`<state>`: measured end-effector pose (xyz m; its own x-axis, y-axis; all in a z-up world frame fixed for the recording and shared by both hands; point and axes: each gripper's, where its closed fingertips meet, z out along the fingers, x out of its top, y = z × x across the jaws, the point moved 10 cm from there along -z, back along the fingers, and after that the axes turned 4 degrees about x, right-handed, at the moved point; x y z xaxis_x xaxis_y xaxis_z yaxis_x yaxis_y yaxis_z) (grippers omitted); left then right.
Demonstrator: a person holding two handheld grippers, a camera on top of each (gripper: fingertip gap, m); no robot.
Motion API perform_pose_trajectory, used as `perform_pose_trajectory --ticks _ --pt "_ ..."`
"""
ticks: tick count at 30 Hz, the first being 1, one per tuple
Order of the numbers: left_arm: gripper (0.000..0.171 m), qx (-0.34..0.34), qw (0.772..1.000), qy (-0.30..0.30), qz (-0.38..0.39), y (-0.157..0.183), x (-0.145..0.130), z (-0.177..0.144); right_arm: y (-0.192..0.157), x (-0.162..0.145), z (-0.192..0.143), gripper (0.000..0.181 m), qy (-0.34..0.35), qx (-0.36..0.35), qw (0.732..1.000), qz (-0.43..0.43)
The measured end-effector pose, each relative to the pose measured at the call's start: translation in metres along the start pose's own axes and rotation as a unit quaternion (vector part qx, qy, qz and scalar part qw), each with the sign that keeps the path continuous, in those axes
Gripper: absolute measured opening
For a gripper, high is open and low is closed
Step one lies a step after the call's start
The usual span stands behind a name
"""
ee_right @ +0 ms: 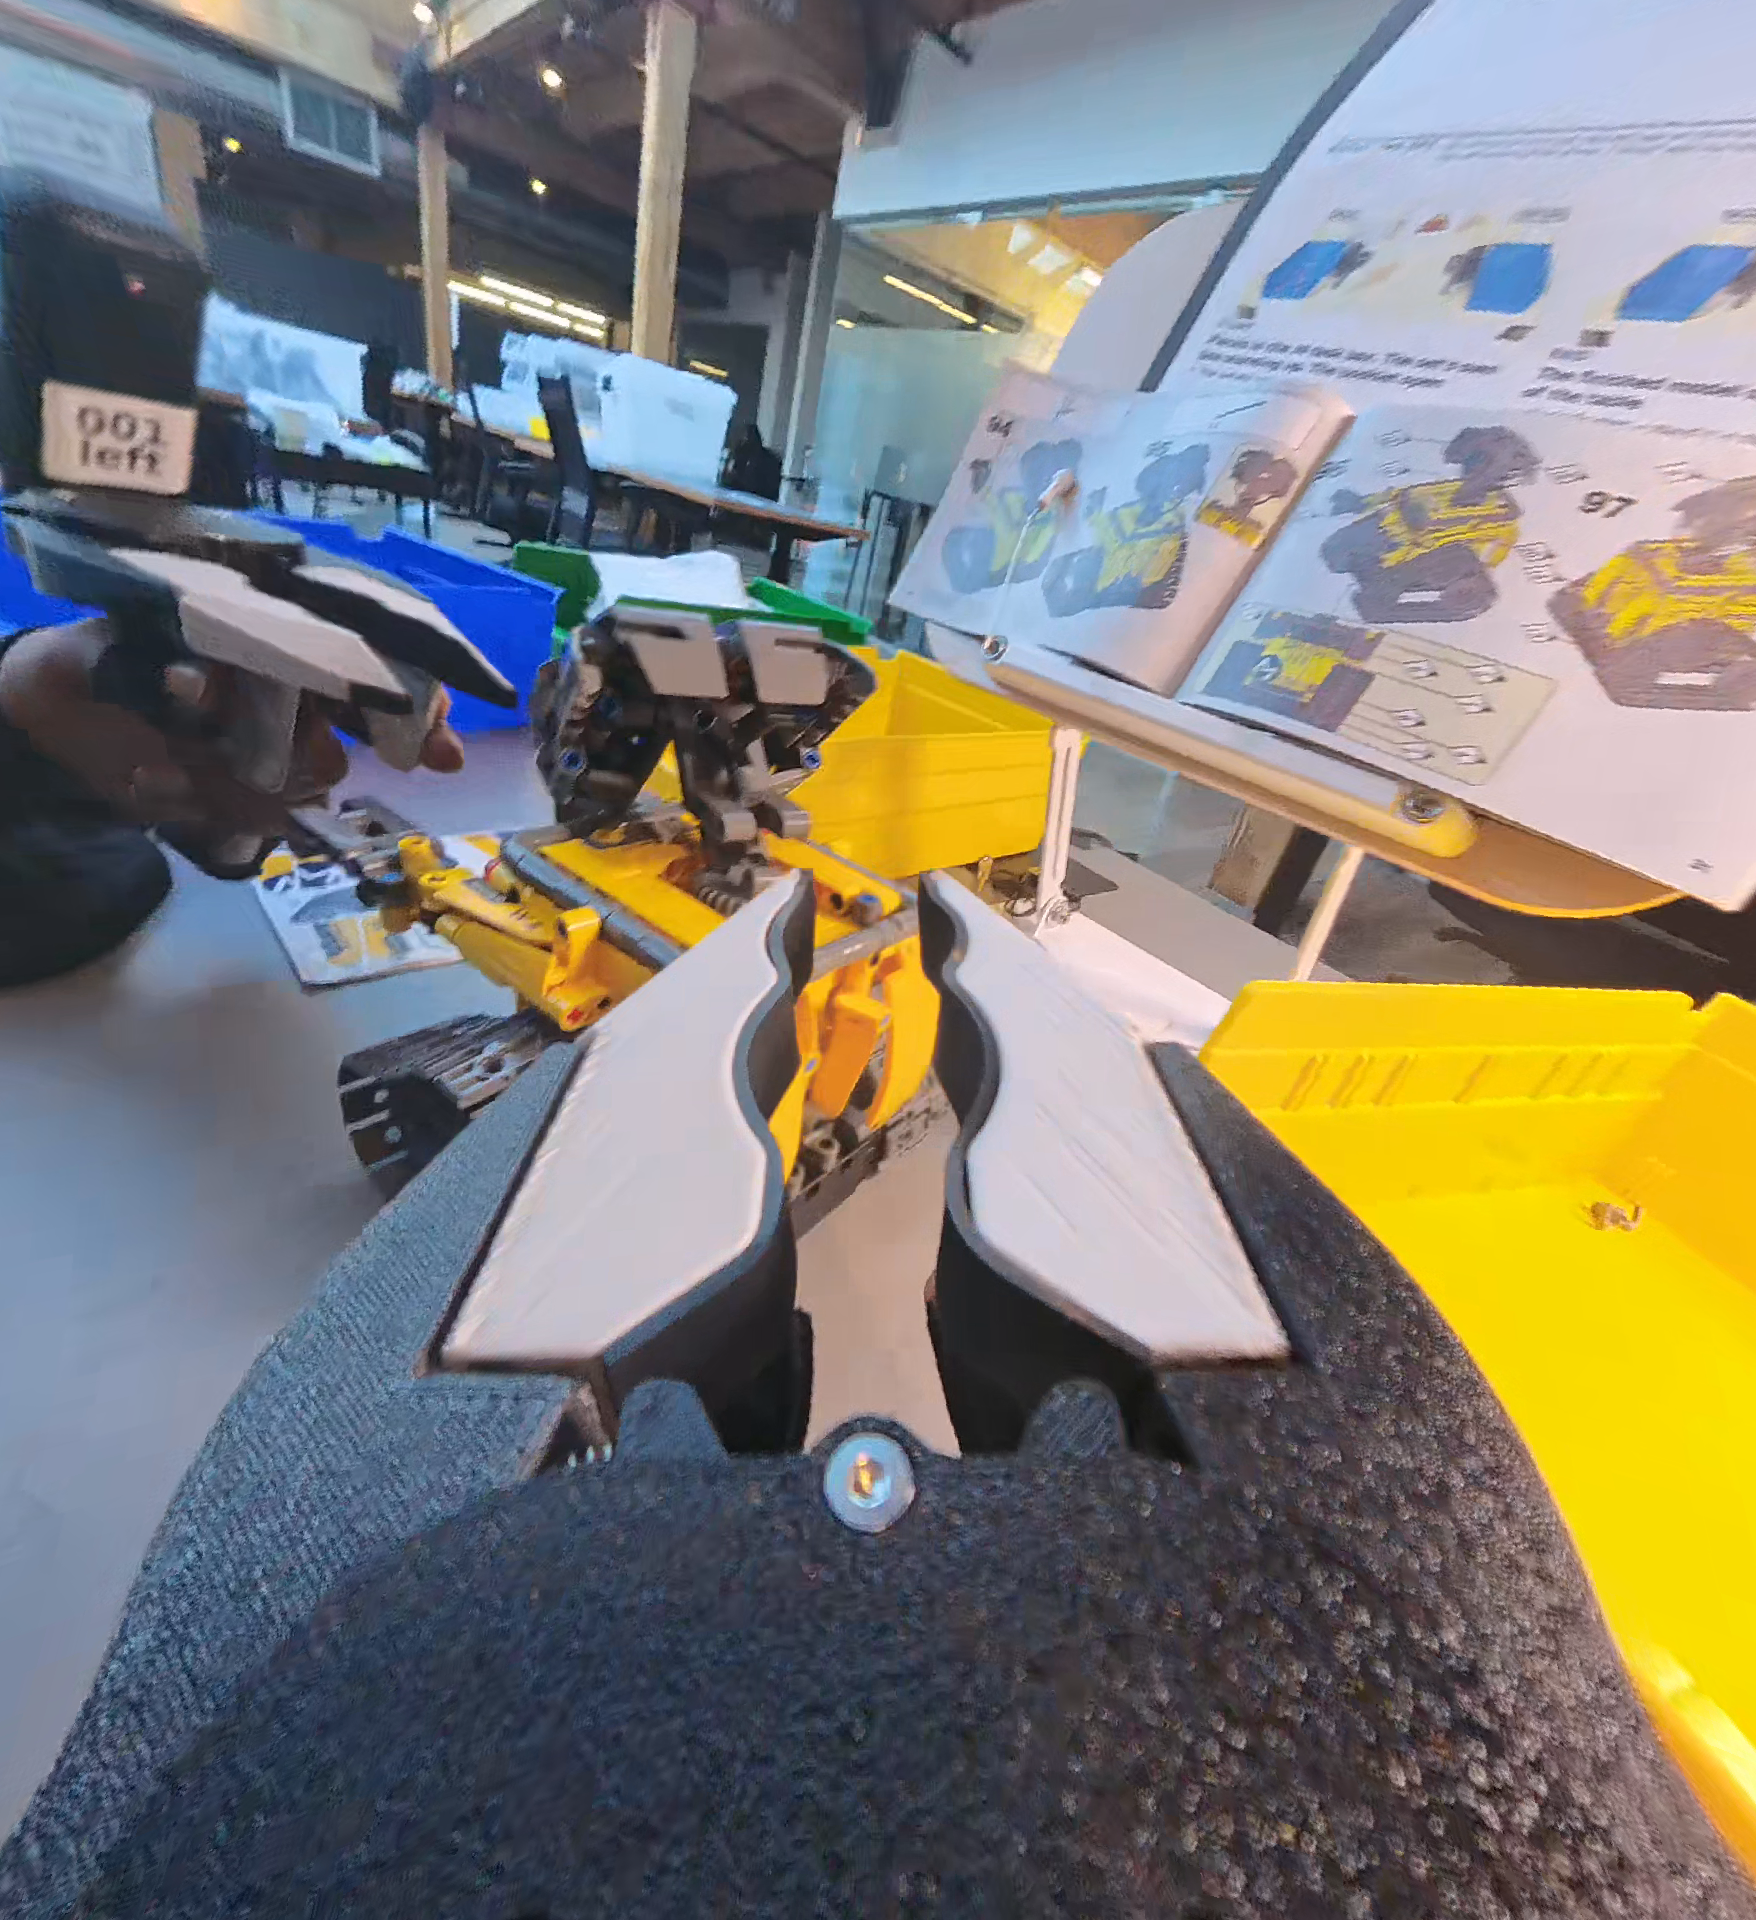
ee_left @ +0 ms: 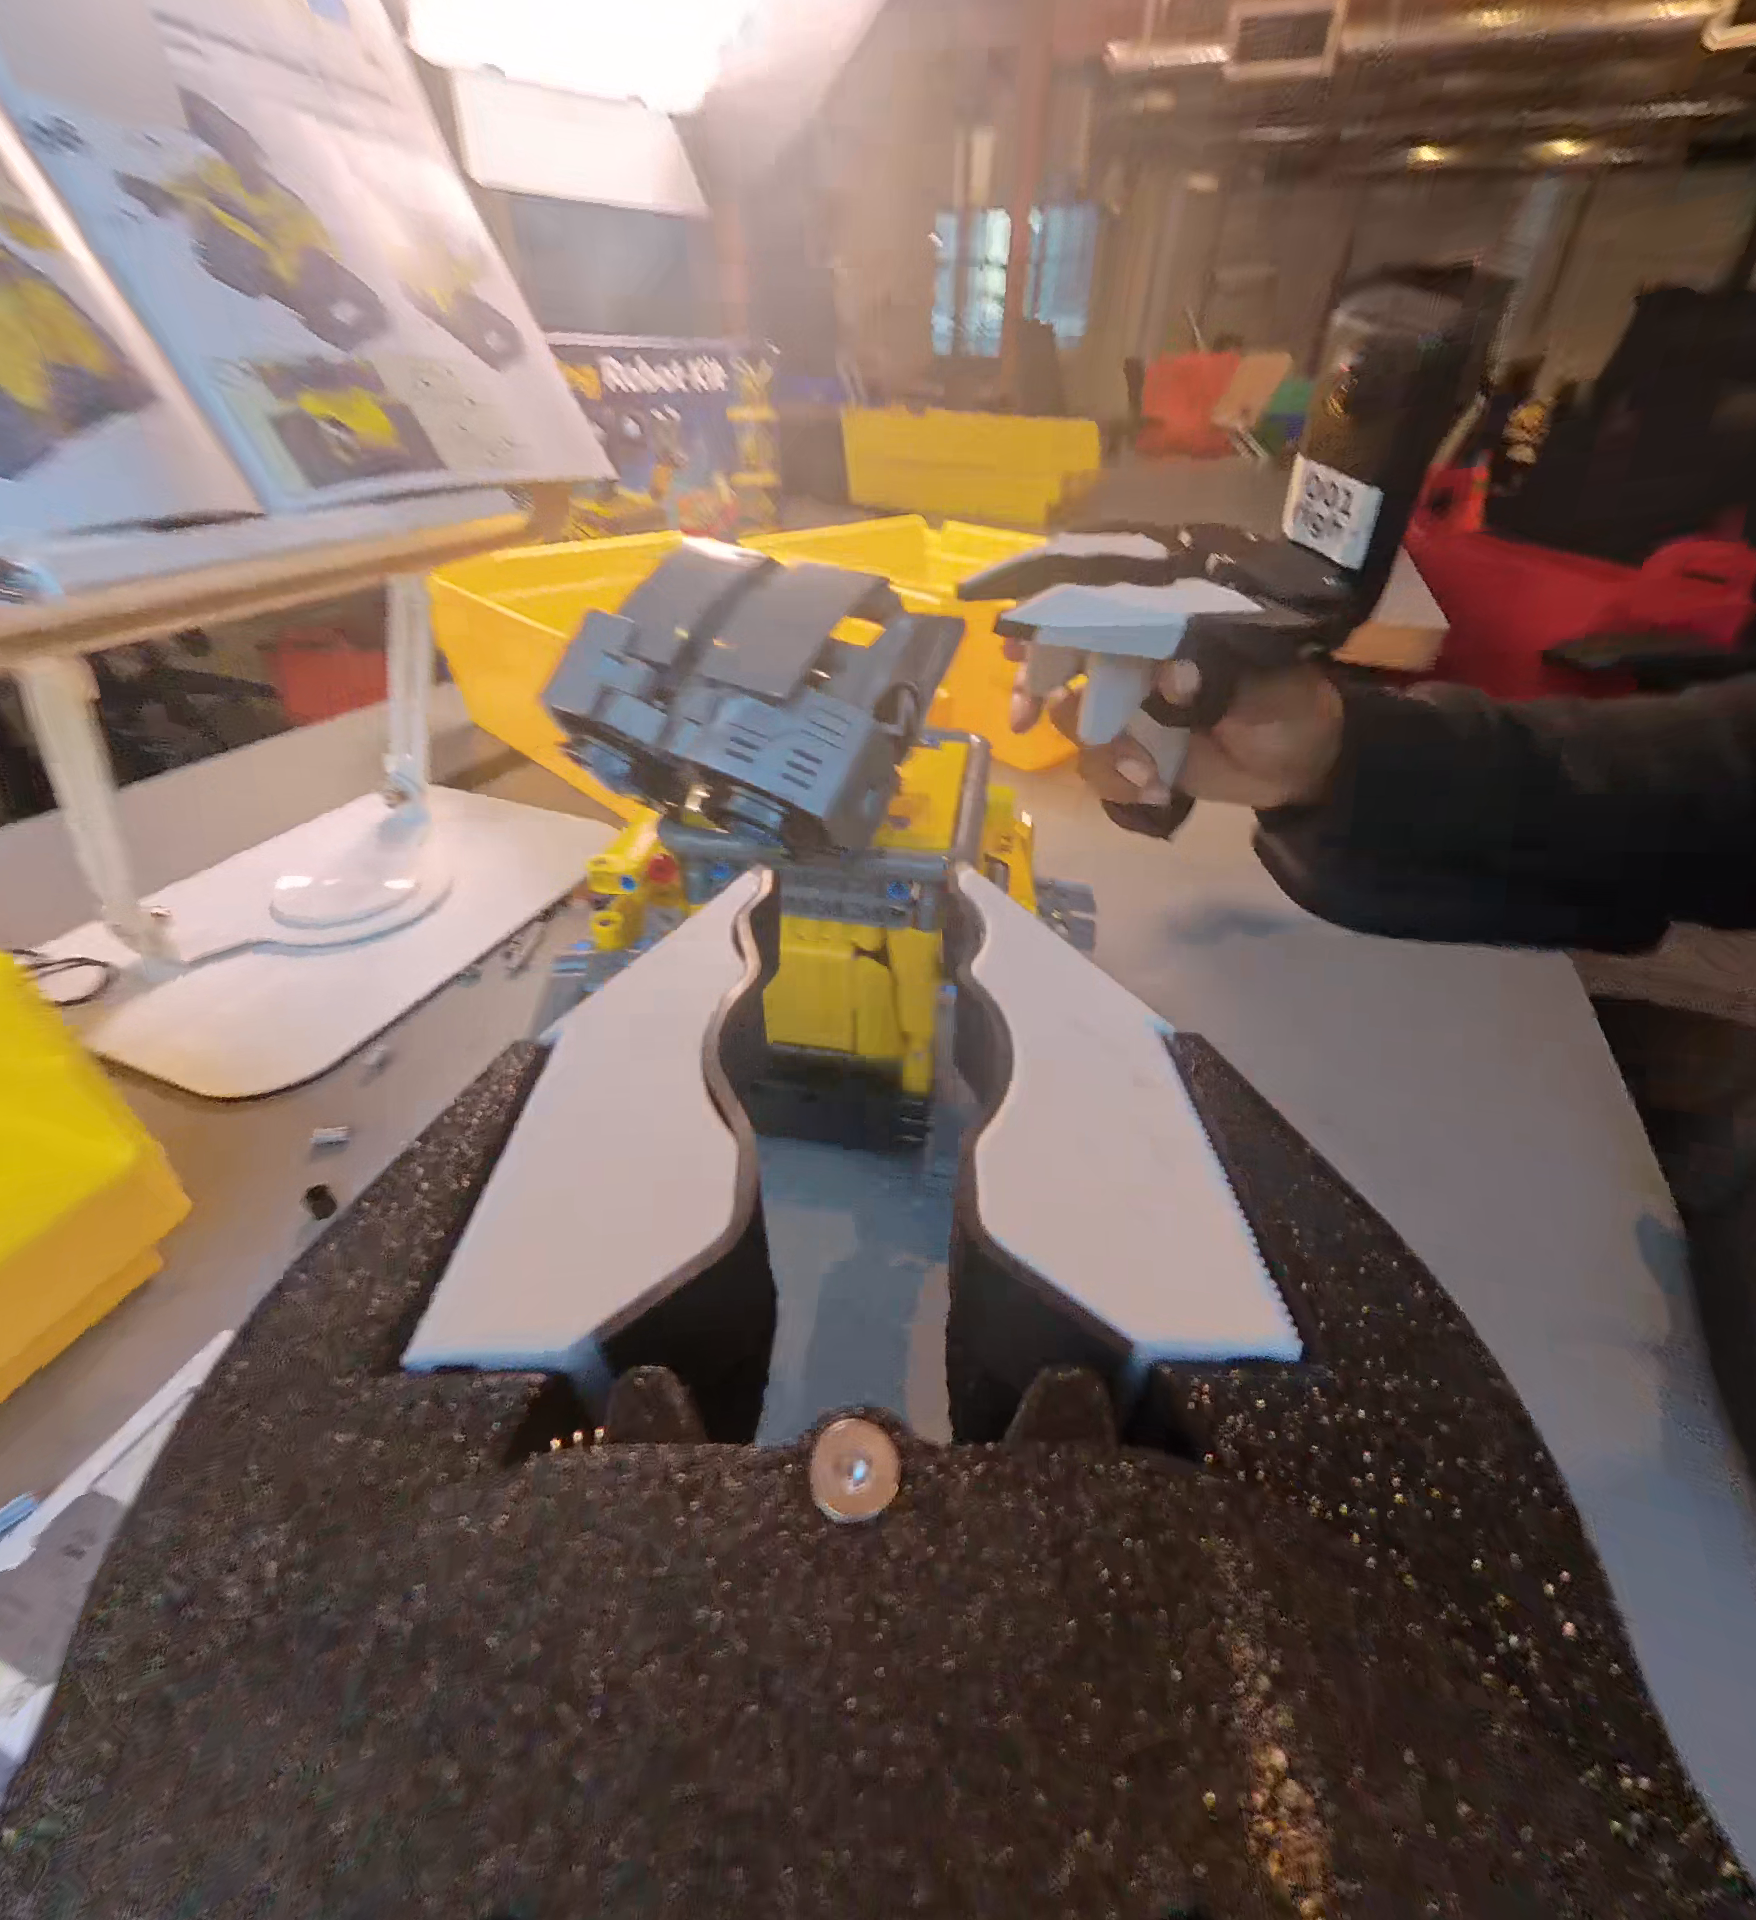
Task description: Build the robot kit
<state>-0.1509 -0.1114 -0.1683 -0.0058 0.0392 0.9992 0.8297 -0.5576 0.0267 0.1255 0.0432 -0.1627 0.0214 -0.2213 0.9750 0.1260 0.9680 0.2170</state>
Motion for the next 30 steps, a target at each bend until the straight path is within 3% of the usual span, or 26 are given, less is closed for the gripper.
perform_pose_trajectory --ticks 6,14,23,30 --pt "0.046 0.118 0.992 0.047 -0.001 -0.020 0.003 -0.013 0.024 0.020 0.017 0.028 0.016 -0.055 0.998 0.006" --pt "0.053 0.196 0.979 0.042 0.036 -0.025 -0.002 -0.019 0.076 0.055 0.080 0.031 0.041 -0.084 0.996 -0.008" --pt "0.050 0.198 0.979 0.033 0.011 -0.032 -0.010 -0.017 0.149 0.049 0.125 0.005 0.022 -0.167 0.986 0.000" --pt "0.049 0.183 0.983 0.019 -0.008 -0.035 -0.017 -0.010 0.178 0.039 0.137 0.000 0.012 -0.176 0.984 0.010"
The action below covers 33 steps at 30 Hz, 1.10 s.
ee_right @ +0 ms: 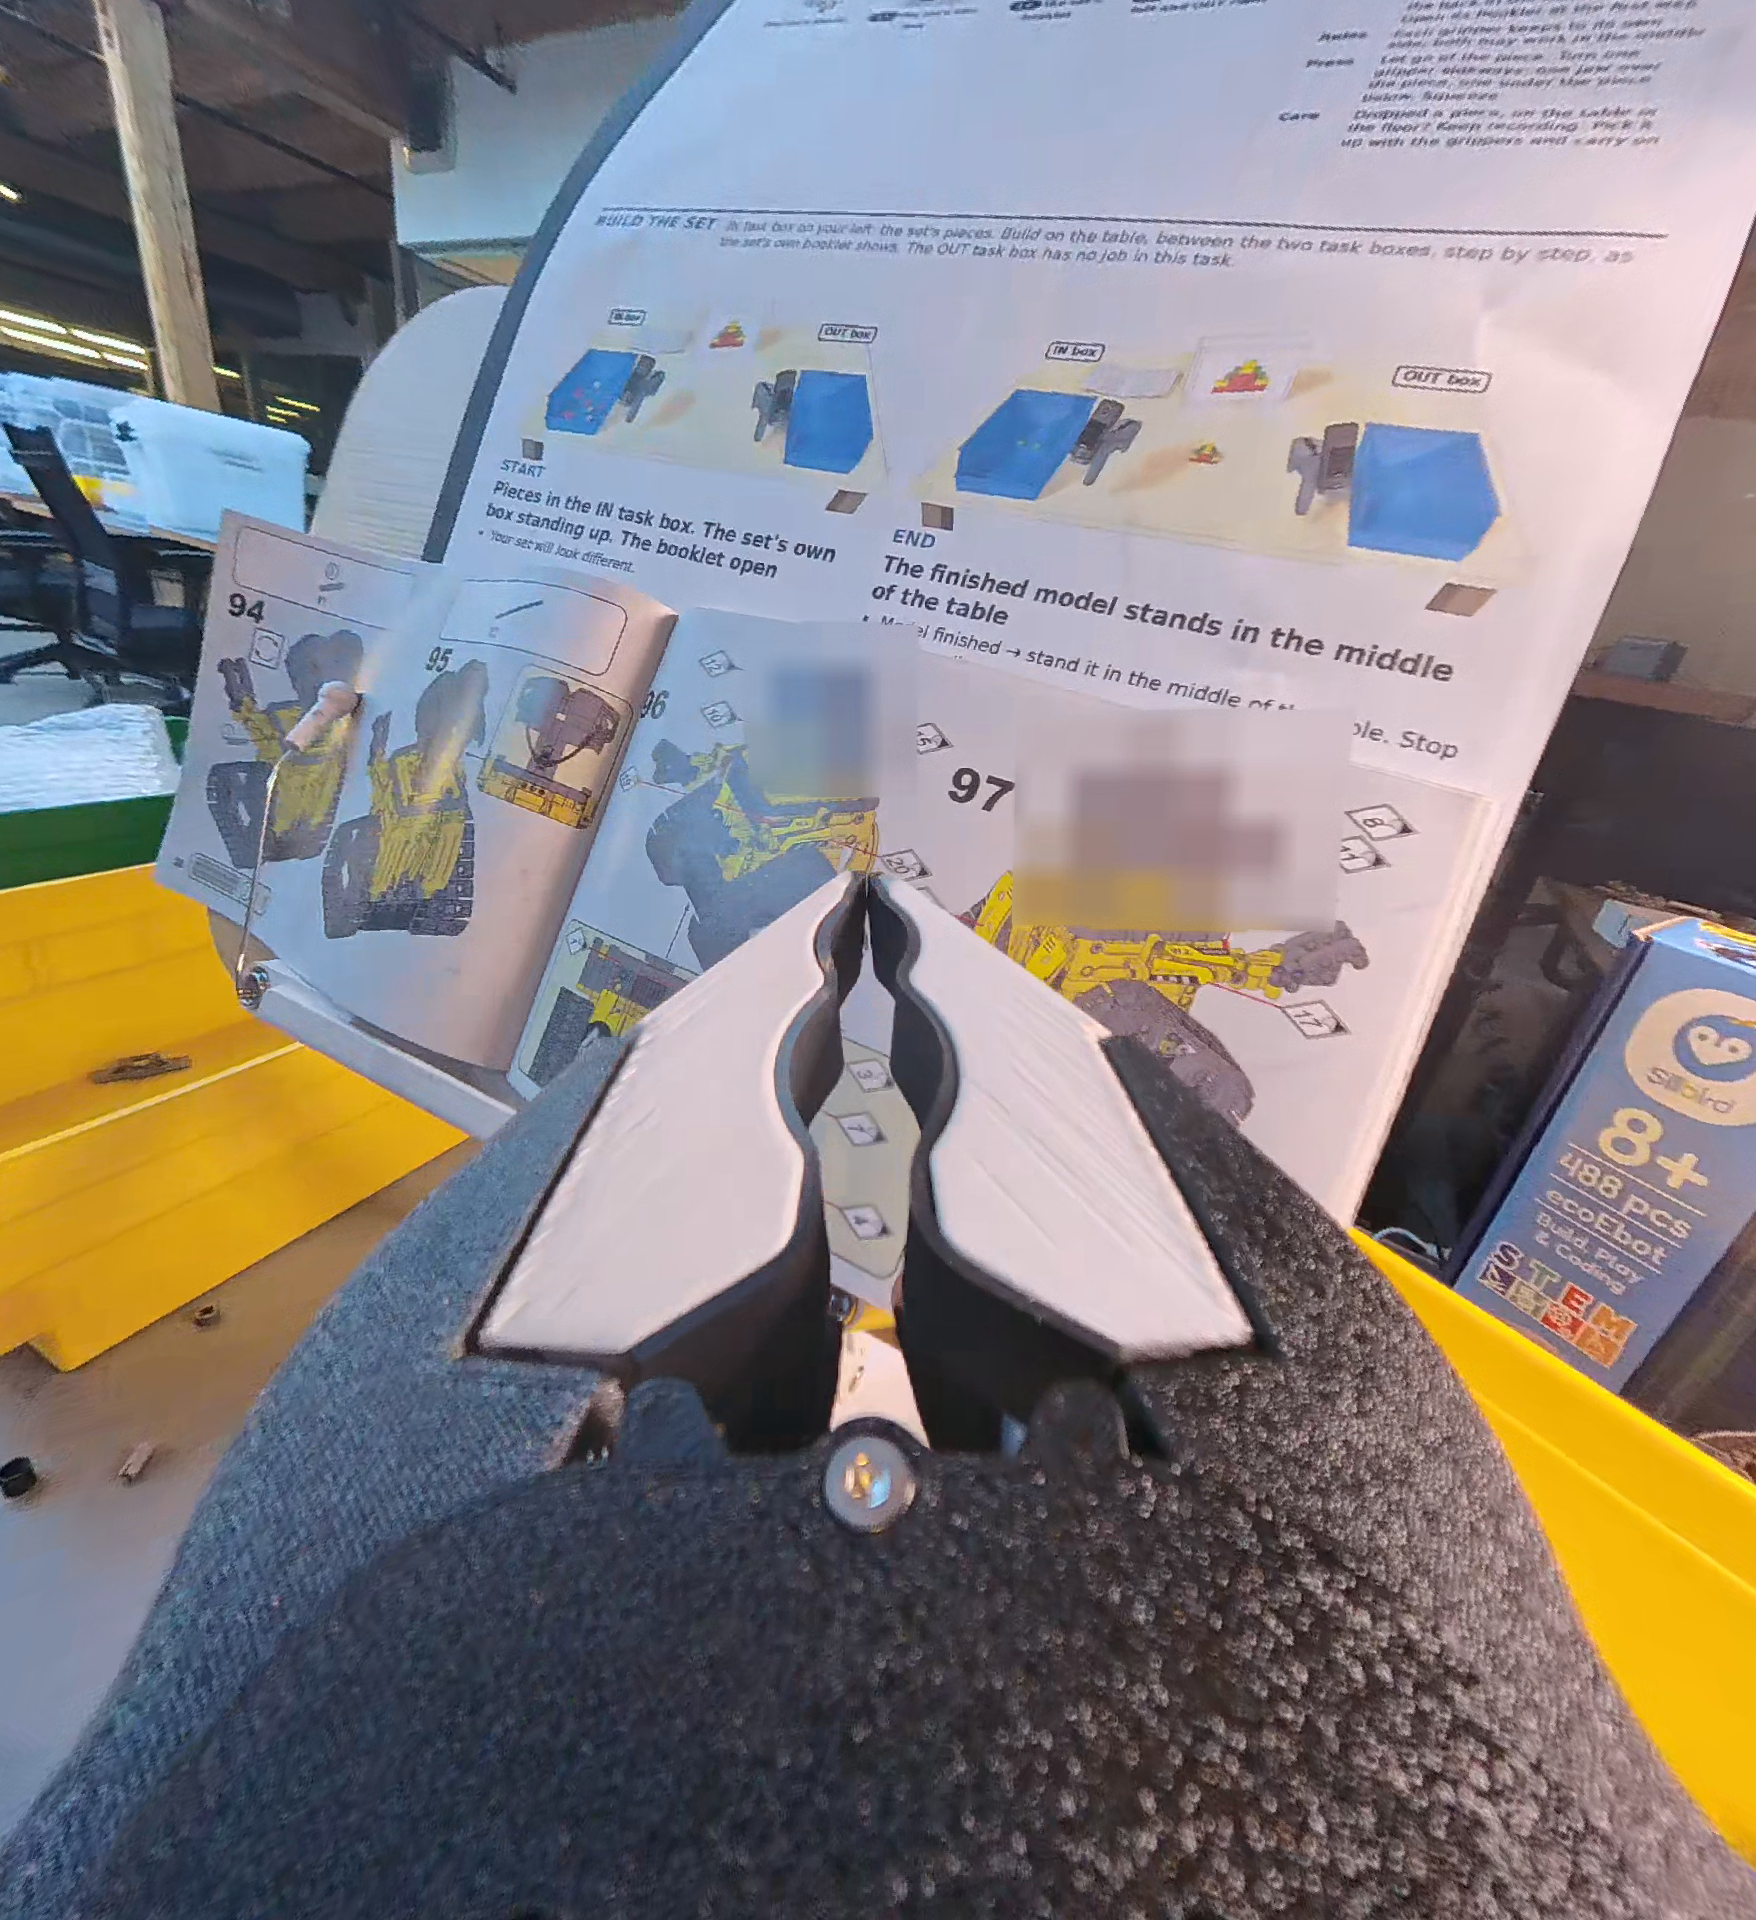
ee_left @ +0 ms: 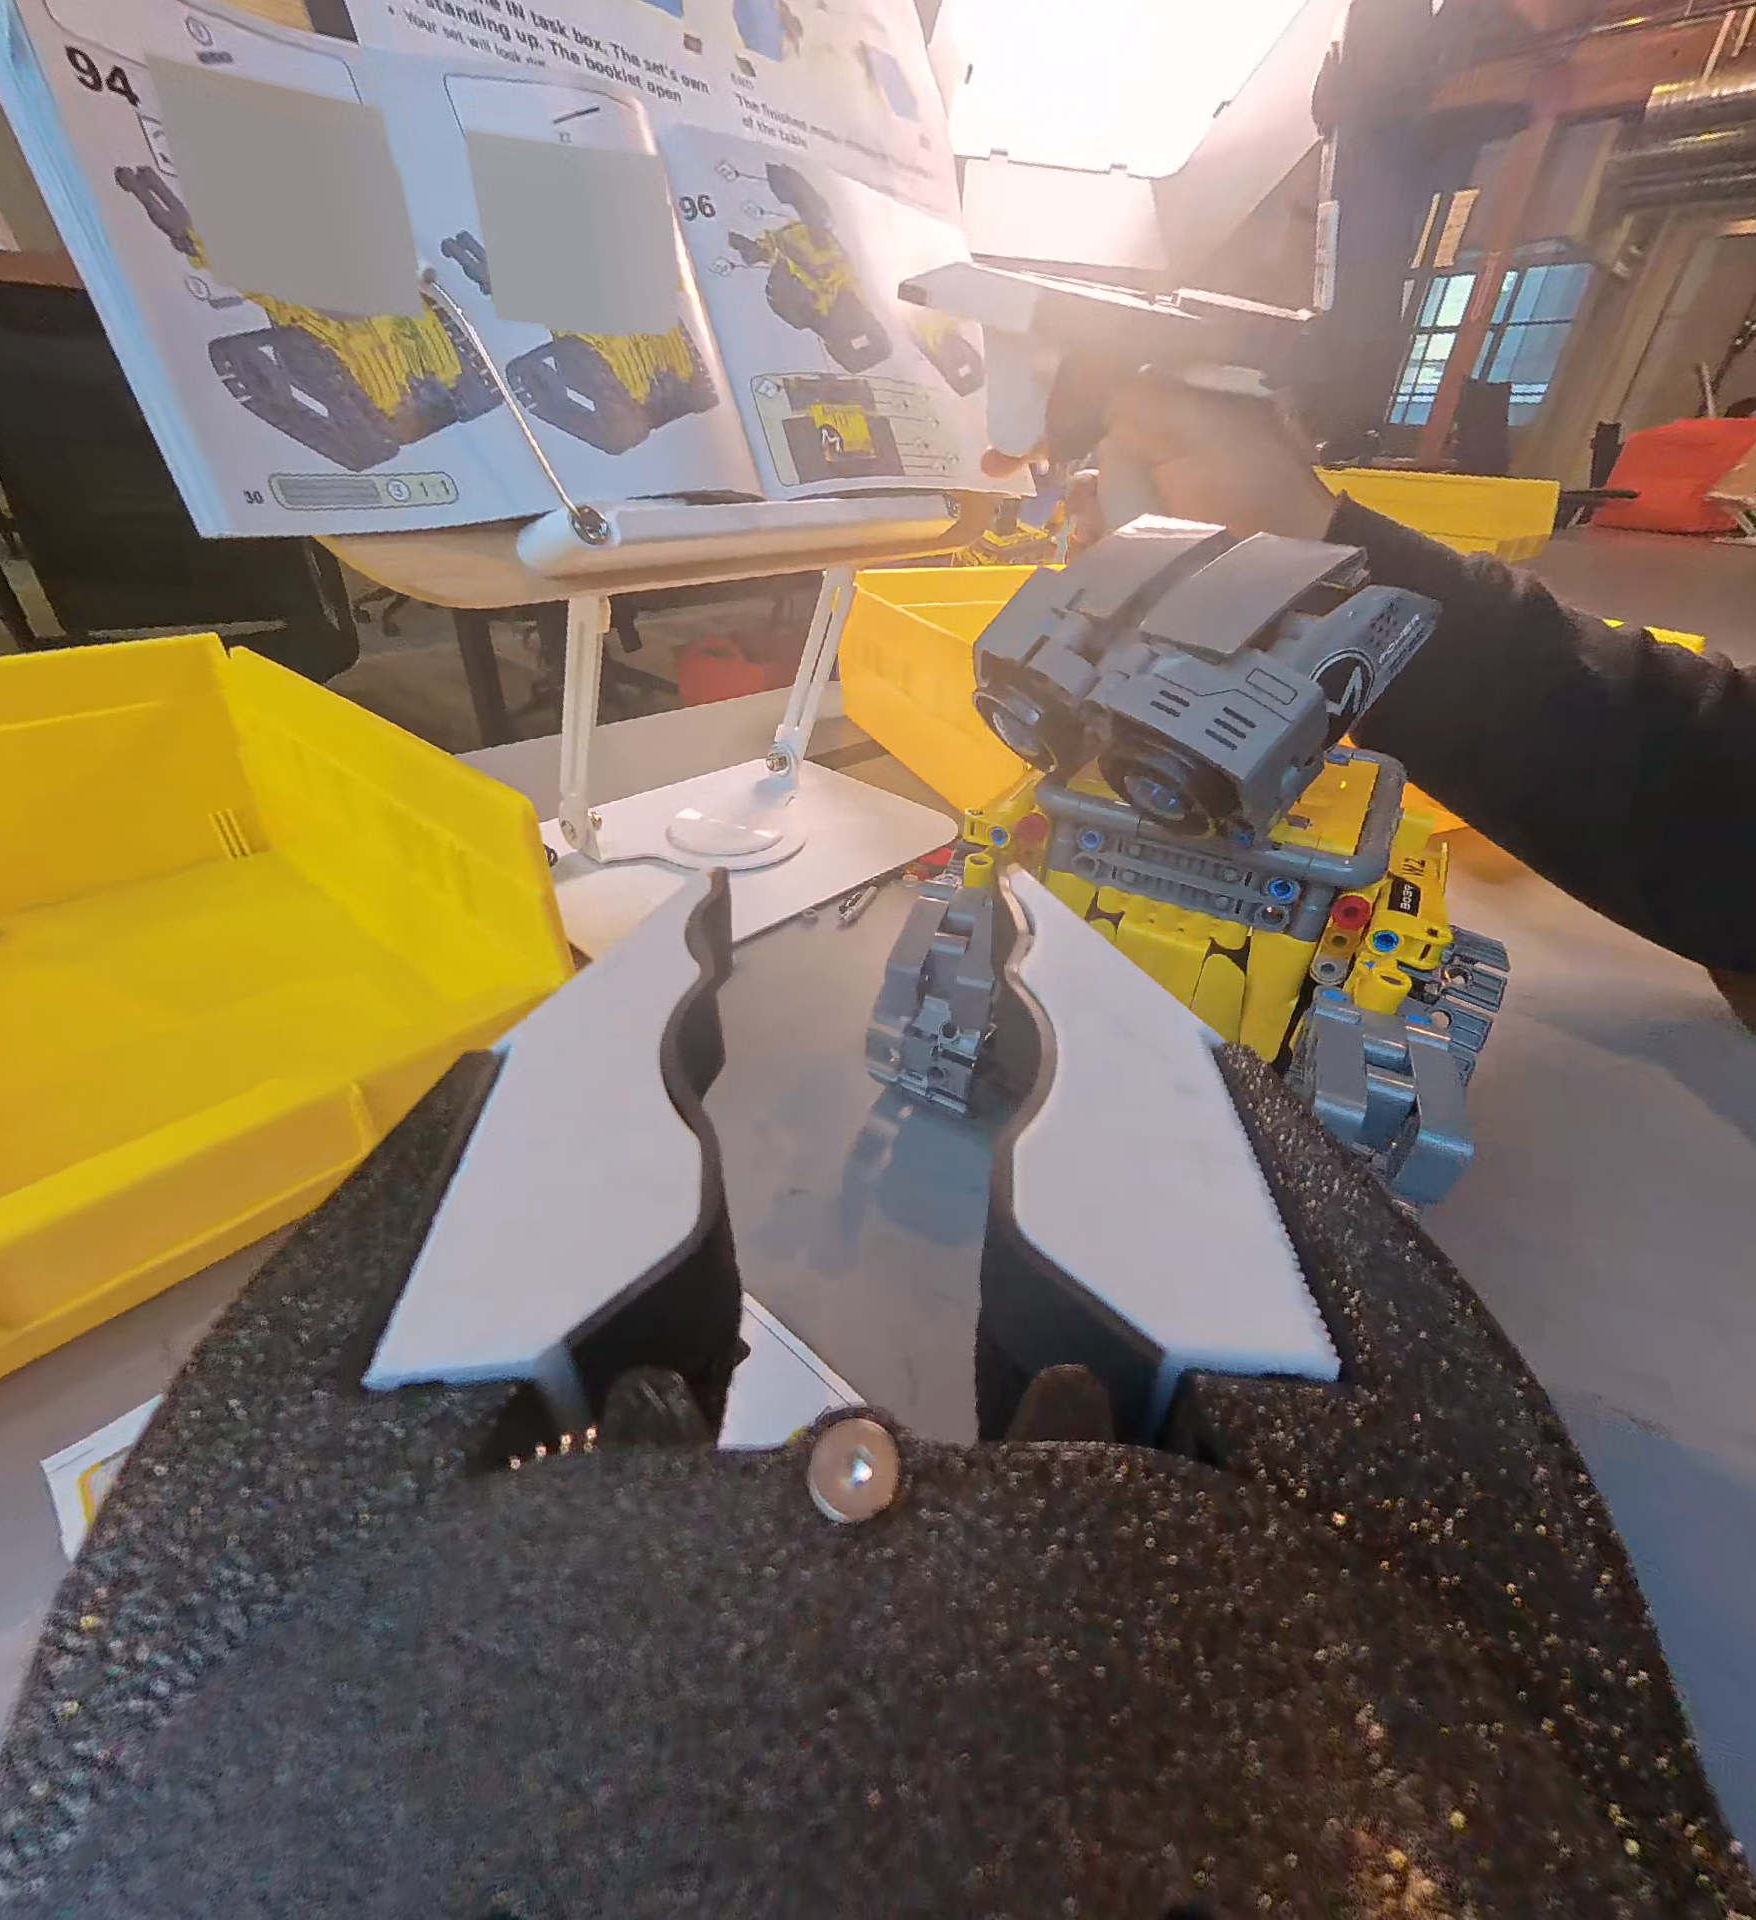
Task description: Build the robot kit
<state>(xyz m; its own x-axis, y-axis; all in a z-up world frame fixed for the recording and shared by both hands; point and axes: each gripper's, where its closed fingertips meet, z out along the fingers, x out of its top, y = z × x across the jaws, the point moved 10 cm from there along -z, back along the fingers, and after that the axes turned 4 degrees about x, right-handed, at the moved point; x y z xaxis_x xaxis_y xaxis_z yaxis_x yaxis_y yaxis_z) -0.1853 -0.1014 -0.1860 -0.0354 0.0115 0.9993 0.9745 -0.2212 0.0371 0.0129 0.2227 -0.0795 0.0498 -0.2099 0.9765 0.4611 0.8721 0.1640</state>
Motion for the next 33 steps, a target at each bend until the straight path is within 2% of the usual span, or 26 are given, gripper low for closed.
perform_pose_trajectory --ticks 10,15,18,21,24,27,30,33 --pt "0.049 0.007 0.999 0.000 -0.031 -0.009 -0.002 0.000 0.003 0.002 0.011 0.000 -0.013 0.003 1.000 -0.020" --pt "0.049 0.056 0.998 -0.019 -0.009 -0.020 0.000 -0.005 -0.010 0.004 0.014 0.000 -0.016 0.022 0.998 -0.051" --pt "0.048 0.117 0.989 -0.074 0.054 -0.034 0.001 -0.011 -0.016 0.004 0.014 0.000 -0.022 0.023 0.997 -0.073" --pt "0.051 0.156 0.977 -0.123 0.075 -0.050 0.002 -0.020 -0.017 0.004 0.010 0.000 -0.021 0.028 0.997 -0.069" --pt "0.053 0.178 0.969 -0.160 0.065 -0.066 0.001 -0.033 -0.023 0.019 0.001 0.001 -0.001 0.063 0.996 -0.060" --pt "0.053 0.185 0.961 -0.202 0.039 -0.077 -0.005 -0.046 -0.040 0.042 -0.013 0.003 0.019 0.129 0.990 -0.050" --pt "0.053 0.179 0.953 -0.246 0.003 -0.079 -0.012 -0.057 -0.063 0.059 -0.031 0.005 0.034 0.177 0.982 -0.064" --pt "0.058 0.161 0.943 -0.291 -0.029 -0.079 -0.024 -0.061 -0.086 0.062 -0.052 0.007 0.016 0.220 0.971 -0.097"
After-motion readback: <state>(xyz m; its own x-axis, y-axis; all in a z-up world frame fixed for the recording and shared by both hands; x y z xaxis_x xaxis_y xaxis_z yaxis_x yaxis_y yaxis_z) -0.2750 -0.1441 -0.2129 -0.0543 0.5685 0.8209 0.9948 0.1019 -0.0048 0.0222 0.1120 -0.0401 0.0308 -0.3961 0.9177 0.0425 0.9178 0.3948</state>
